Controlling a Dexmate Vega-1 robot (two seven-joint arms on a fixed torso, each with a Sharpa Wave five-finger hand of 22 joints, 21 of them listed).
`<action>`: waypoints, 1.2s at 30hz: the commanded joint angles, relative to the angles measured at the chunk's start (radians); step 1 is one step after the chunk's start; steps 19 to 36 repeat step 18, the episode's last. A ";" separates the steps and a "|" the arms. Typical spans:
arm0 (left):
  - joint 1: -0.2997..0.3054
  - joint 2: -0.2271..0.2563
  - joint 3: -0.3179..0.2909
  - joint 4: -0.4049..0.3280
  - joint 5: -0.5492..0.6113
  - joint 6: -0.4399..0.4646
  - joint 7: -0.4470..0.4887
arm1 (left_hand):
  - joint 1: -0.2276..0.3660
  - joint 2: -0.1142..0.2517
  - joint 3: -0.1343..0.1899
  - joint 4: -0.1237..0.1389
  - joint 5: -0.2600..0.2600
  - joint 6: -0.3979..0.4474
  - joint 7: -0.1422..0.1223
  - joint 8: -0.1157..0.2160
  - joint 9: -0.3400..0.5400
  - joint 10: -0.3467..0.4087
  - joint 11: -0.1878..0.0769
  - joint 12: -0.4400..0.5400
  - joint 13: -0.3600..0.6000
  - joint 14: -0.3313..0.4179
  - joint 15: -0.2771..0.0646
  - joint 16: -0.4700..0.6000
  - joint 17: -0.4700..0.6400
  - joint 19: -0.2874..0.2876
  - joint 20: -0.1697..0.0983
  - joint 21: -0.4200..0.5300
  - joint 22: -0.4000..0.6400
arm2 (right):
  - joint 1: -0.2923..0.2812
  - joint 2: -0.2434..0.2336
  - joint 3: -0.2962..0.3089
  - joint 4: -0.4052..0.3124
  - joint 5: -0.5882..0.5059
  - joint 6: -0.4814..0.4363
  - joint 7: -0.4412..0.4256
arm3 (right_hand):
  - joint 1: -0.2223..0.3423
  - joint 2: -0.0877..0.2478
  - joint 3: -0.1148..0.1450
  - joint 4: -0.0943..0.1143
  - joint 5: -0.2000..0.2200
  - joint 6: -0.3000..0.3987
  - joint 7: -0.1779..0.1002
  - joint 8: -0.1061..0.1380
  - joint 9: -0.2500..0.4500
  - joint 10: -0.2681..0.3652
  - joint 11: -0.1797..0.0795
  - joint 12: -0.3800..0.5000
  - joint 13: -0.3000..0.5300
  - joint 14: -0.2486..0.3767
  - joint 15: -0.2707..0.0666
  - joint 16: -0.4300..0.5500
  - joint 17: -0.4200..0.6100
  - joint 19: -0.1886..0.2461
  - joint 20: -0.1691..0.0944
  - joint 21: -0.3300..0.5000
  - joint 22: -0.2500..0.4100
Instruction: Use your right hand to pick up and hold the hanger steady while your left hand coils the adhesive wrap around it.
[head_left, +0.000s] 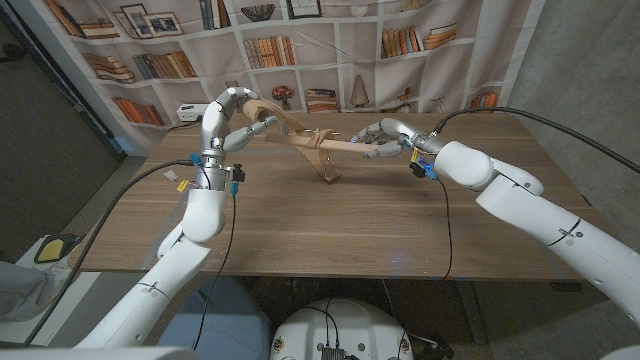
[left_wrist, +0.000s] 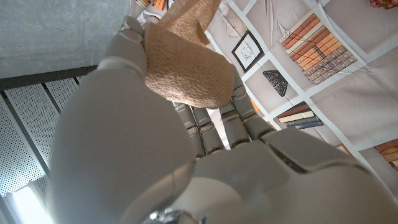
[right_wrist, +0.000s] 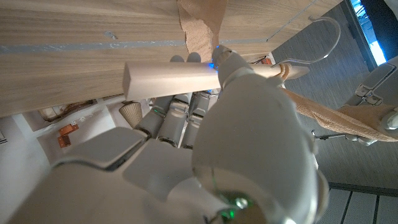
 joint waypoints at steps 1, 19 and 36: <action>0.015 0.008 0.007 -0.024 -0.005 0.006 -0.004 | 0.330 0.337 0.011 0.000 -0.001 0.003 0.001 0.005 -0.001 0.000 0.000 0.007 0.002 0.169 -0.169 0.007 0.062 0.006 -0.005 0.007 0.004 | -0.017 0.010 0.007 0.009 -0.011 0.002 -0.036 | 0.021 0.027 0.013 0.020 0.005 0.008 -0.002 0.002 0.004 0.096 -0.094 0.004 0.096 0.111 -0.221 0.006 0.004 -0.005 -0.077 0.006 0.003; 0.022 0.005 0.012 -0.030 -0.005 0.000 0.001 | 0.329 0.337 0.011 -0.001 0.000 0.002 0.000 0.008 -0.001 0.000 0.000 0.010 0.001 0.170 -0.169 0.008 0.062 0.006 -0.005 0.006 0.003 | -0.007 0.009 0.001 0.009 -0.015 0.001 -0.027 | 0.019 0.026 0.013 0.020 0.005 0.009 -0.002 0.001 0.004 0.098 -0.095 0.002 0.096 0.111 -0.221 0.006 0.004 -0.011 -0.074 0.005 0.003; 0.022 0.005 0.012 -0.030 -0.005 0.000 0.001 | 0.329 0.337 0.011 -0.001 0.000 0.002 0.000 0.008 -0.001 0.000 0.000 0.010 0.001 0.170 -0.169 0.008 0.062 0.006 -0.005 0.006 0.003 | -0.007 0.009 0.001 0.009 -0.015 0.001 -0.027 | 0.019 0.026 0.013 0.020 0.005 0.009 -0.002 0.001 0.004 0.098 -0.095 0.002 0.096 0.111 -0.221 0.006 0.004 -0.011 -0.074 0.005 0.003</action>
